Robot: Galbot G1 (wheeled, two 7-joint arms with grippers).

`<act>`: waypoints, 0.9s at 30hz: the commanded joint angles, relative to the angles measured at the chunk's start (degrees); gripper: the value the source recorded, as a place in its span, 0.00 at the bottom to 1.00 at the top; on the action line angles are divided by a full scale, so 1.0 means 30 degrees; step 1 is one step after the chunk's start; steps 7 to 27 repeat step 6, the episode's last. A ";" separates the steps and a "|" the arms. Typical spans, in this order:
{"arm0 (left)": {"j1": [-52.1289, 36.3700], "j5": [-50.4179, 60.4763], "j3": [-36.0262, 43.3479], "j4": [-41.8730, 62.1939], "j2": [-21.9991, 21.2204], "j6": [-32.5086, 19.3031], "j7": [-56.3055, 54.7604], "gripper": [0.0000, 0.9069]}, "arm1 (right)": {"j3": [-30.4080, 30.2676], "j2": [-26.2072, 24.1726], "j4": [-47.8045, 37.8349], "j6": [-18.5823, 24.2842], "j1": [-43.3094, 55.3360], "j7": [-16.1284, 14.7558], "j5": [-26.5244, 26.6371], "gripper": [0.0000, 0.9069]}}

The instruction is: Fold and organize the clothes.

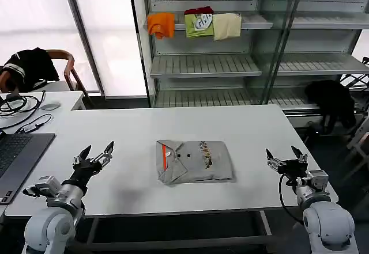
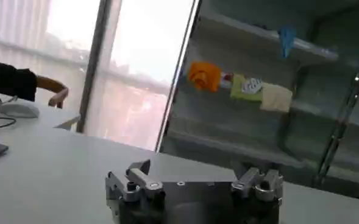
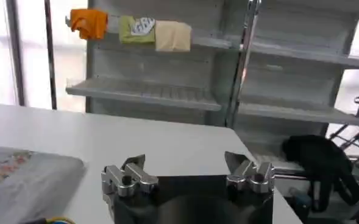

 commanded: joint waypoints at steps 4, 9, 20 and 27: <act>-0.0613 0.1169 0.0801 0.0280 -0.0189 -0.0233 -0.1953 1.00 | -0.1044 0.0208 0.0076 0.0360 0.0185 0.1564 0.1150 1.00; -0.0659 0.2334 0.1117 0.0461 -0.0208 -0.0324 -0.1877 1.00 | -0.1127 0.0242 0.0070 0.0050 0.0212 0.1822 0.1087 1.00; -0.0659 0.2334 0.1117 0.0461 -0.0208 -0.0324 -0.1877 1.00 | -0.1127 0.0242 0.0070 0.0050 0.0212 0.1822 0.1087 1.00; -0.0659 0.2334 0.1117 0.0461 -0.0208 -0.0324 -0.1877 1.00 | -0.1127 0.0242 0.0070 0.0050 0.0212 0.1822 0.1087 1.00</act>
